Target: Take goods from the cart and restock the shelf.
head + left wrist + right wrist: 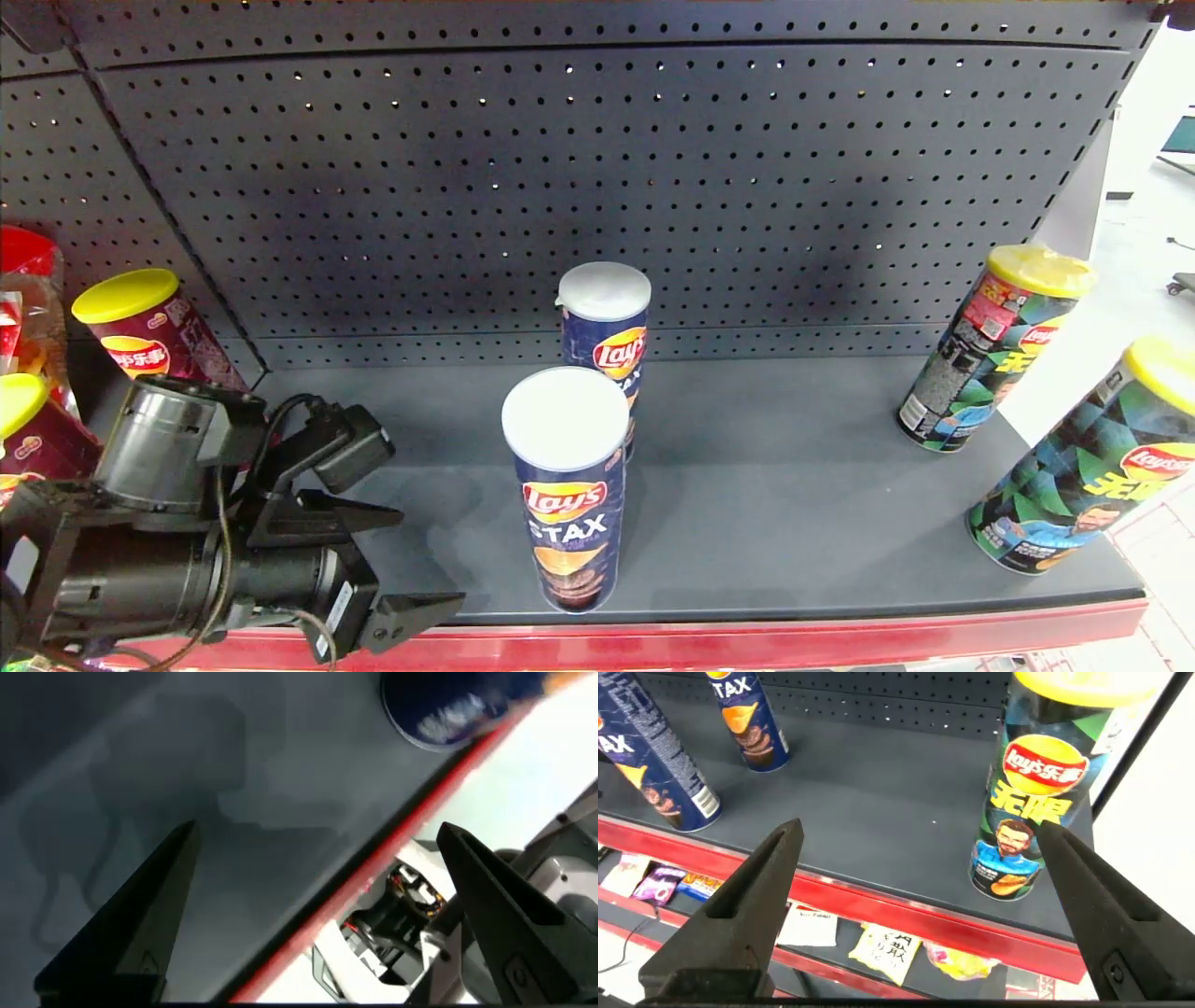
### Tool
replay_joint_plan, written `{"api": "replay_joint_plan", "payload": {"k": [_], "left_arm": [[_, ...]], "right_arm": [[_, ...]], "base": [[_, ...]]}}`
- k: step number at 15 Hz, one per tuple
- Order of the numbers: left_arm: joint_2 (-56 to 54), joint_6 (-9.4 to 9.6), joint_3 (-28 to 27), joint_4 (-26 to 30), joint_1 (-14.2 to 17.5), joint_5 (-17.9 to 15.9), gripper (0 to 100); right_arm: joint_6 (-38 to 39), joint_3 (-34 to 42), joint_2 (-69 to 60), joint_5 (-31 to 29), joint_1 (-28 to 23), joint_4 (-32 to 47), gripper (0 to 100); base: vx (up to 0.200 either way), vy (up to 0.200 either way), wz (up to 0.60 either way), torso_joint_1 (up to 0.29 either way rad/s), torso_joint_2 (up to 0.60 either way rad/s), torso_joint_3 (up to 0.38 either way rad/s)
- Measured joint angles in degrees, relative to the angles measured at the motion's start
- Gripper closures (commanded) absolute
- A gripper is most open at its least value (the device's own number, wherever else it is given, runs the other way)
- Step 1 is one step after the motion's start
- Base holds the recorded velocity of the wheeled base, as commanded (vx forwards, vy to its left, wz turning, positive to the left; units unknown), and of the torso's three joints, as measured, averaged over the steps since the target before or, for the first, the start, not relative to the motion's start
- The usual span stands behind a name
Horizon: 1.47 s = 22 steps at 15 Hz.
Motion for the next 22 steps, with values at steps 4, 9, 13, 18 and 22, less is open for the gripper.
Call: {"api": "replay_joint_plan", "payload": {"k": [4,9,13,18,22], "left_arm": [[4.2,0.44,-2.4,0.0,-1.7,0.0,0],[8.3,1.57,-6.0,0.0,-2.2,0.1,0],[11.0,1.51,-8.7,0.1,-3.9,0.3,0],[13.4,1.51,-11.2,0.1,-4.8,0.5,0],[14.4,1.51,-12.2,0.1,-5.0,0.5,0]], "right_arm": [[0.0,0.2,-0.7,0.0,-0.4,0.0,0],[0.0,0.2,-0.9,0.0,-0.4,0.0,0],[0.1,0.3,-1.1,0.0,-0.5,0.0,0],[0.1,0.2,-1.2,0.0,-0.5,0.0,0],[0.1,0.1,-1.2,0.0,-0.5,0.0,0]], "base": [[0.0,0.0,0.0,0.0,0.0,0.0],[0.0,0.0,0.0,0.0,0.0,0.0],[0.0,0.0,0.0,0.0,0.0,0.0],[0.0,0.0,0.0,0.0,0.0,0.0],[0.0,0.0,0.0,0.0,0.0,0.0]]}}
